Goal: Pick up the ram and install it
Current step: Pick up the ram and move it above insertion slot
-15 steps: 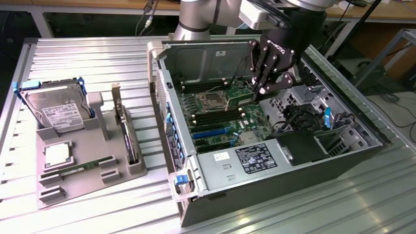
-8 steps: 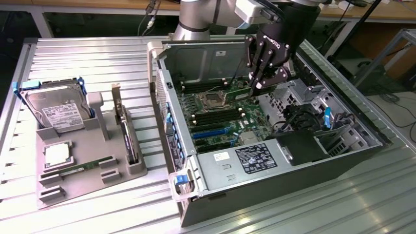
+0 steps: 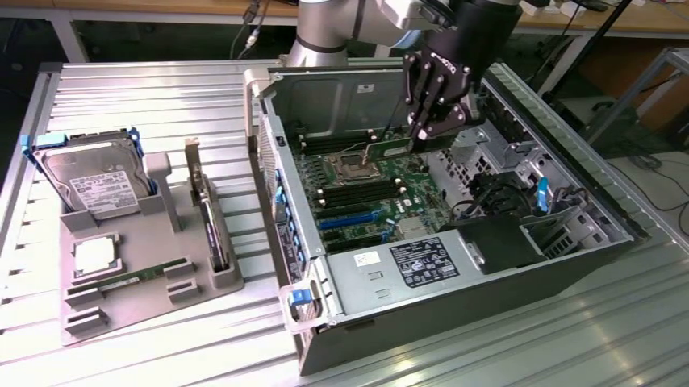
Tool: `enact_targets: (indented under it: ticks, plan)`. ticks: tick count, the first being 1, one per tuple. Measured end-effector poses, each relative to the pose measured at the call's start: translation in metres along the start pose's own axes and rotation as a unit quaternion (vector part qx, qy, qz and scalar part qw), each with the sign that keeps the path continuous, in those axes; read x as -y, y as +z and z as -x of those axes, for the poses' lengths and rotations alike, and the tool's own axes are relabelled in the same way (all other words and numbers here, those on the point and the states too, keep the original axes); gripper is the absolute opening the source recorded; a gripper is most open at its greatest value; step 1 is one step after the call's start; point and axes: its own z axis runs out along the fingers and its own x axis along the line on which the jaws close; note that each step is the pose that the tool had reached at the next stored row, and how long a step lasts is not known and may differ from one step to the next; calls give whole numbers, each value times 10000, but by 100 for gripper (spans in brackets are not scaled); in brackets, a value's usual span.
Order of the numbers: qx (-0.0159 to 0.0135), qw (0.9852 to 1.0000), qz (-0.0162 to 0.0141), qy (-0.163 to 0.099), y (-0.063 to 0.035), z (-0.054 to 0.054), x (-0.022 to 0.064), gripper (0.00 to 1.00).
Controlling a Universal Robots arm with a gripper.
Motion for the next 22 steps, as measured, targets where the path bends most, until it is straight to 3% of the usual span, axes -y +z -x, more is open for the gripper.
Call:
enact_targets:
  ticks: [9,22]
  plan:
    - [12,9998,7,175,-1,200,7,14]
    - [21,9995,15,328,-12,620,22,14]
